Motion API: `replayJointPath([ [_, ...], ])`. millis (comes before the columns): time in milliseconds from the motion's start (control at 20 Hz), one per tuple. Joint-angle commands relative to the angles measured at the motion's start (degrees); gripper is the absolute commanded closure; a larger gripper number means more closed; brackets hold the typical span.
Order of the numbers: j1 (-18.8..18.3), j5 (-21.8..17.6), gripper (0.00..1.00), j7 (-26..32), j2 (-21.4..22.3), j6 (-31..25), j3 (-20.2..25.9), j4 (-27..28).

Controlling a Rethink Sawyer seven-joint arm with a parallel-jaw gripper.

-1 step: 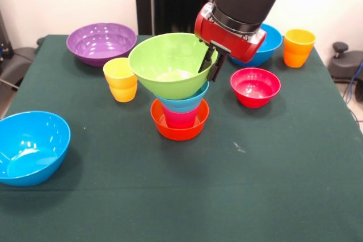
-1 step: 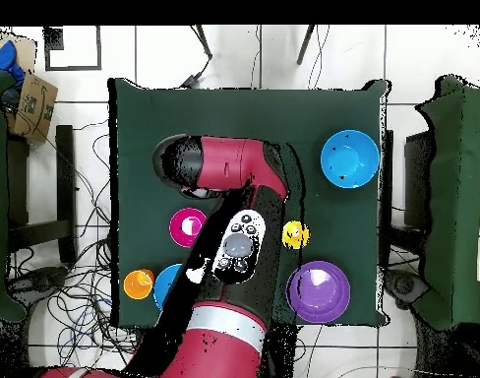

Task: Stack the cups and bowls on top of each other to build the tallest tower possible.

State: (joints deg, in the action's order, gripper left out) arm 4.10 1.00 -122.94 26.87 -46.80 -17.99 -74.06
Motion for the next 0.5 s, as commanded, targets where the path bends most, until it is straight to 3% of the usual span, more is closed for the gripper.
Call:
replayJointPath([
  [50, 0.57, 0.45, 1.0, -6.4, 0.47, -0.93, 3.67, -1.54],
  [500, 0.27, 0.92, 1.0, -6.27, 1.15, -0.33, 4.19, -3.13],
])
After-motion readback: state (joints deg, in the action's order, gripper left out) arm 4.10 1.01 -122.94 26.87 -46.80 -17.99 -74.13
